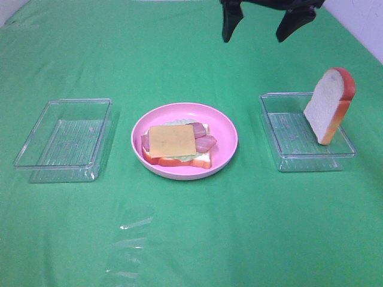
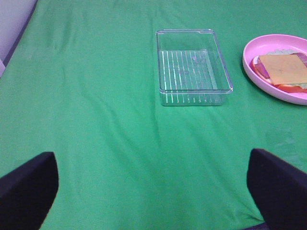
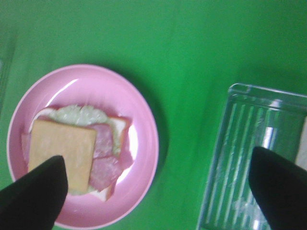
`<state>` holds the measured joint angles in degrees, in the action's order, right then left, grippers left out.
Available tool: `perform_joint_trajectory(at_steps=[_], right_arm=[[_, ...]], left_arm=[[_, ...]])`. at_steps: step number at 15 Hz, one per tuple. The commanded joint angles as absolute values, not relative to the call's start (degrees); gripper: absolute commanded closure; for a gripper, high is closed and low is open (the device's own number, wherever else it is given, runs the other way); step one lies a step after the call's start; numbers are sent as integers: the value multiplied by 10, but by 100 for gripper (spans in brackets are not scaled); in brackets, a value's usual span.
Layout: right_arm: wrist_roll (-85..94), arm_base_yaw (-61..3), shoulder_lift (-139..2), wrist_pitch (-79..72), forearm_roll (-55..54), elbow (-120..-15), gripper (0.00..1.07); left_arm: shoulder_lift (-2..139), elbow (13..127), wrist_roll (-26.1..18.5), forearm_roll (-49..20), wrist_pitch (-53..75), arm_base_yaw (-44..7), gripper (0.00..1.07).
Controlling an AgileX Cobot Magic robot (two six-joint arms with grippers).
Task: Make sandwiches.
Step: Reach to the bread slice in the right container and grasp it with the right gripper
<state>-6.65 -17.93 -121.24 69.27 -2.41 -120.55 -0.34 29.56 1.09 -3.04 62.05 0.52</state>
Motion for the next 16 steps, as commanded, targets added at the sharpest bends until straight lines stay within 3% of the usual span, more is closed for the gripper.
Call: perform_joint_trajectory(at_steps=[1, 3, 7, 16], right_arm=[[-76, -123, -1205, 762, -5, -1222, 9], [-77, -60, -1208, 762, 0, -1212, 9], [-69, 3, -1208, 762, 0, -1168, 9], [-49, 9, -1279, 761, -13, -1128, 9]], left_arm=[[-15, 296, 13, -29, 617, 6, 7], [-15, 296, 13, -29, 617, 6, 7], [-15, 296, 13, -29, 617, 6, 7], [-15, 296, 13, -29, 617, 6, 7]])
